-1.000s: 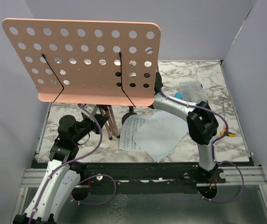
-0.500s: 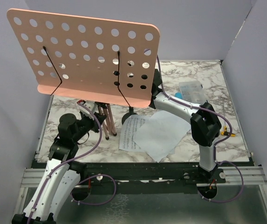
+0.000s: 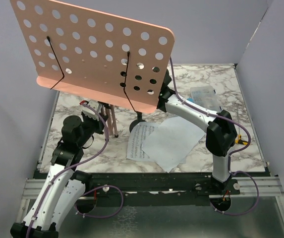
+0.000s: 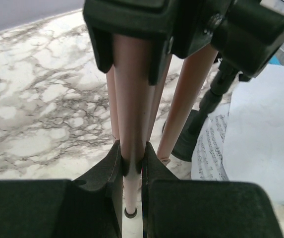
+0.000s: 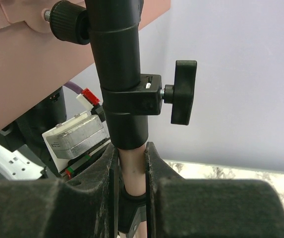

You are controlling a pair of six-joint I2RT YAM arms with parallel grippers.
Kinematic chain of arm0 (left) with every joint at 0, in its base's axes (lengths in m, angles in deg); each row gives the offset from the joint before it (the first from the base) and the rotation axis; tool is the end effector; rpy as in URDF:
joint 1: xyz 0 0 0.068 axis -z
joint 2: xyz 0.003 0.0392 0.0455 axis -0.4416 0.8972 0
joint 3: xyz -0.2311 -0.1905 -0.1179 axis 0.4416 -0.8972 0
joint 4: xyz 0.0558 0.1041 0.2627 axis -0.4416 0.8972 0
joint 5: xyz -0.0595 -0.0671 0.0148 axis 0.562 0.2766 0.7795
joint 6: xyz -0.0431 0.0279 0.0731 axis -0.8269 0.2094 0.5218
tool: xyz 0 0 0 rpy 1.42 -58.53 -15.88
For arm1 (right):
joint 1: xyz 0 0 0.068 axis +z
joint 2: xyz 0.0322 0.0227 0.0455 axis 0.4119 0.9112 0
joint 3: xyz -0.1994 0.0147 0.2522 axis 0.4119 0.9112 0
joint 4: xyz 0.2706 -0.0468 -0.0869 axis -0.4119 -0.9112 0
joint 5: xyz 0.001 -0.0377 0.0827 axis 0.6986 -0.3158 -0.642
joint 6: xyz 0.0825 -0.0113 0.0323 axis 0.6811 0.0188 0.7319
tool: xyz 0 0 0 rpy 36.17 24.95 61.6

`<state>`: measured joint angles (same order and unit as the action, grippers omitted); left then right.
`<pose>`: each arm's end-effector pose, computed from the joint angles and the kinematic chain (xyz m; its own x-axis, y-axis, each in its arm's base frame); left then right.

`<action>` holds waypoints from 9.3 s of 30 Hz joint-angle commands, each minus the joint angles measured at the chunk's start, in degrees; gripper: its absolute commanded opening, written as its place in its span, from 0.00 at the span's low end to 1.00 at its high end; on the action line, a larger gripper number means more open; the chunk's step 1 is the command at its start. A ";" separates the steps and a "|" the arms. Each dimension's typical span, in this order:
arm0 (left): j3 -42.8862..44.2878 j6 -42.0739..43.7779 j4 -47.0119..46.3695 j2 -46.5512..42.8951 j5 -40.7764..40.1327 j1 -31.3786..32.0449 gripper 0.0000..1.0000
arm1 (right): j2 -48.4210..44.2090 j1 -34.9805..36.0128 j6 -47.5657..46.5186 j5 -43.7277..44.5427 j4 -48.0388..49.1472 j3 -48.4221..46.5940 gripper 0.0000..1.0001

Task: Set up the instrument practice props

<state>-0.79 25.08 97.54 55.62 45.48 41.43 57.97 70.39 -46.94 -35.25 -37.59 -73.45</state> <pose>0.1676 -0.0628 0.3193 -0.2108 0.0617 -0.9756 0.4519 0.8911 -0.0412 0.3164 0.4196 0.4510 -0.0855 0.2729 -0.9582 -0.9762 -0.2154 0.0257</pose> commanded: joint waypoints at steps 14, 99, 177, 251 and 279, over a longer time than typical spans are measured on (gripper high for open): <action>4.11 -3.07 -18.83 12.75 -16.73 -1.07 0.00 | -2.71 -2.07 -5.56 7.11 1.07 -12.24 0.01; 1.58 -8.87 -44.76 41.84 -24.34 8.02 0.00 | -7.58 -19.14 -10.59 13.60 -3.68 -20.79 0.01; -8.01 -3.05 -49.60 40.10 -37.63 20.66 0.00 | -13.20 -20.22 0.96 2.54 8.25 13.28 0.79; 0.91 8.73 -45.49 50.48 -53.35 24.83 0.00 | 9.10 -16.18 2.91 2.54 2.08 -32.78 0.01; -1.40 5.73 -44.66 48.56 -57.82 18.30 0.00 | 9.48 -17.76 2.05 9.45 5.77 -38.17 0.01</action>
<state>1.29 36.38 41.65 103.64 -2.30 63.53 72.29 55.09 -44.19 -36.72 -46.86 -101.93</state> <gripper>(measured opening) 0.129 0.518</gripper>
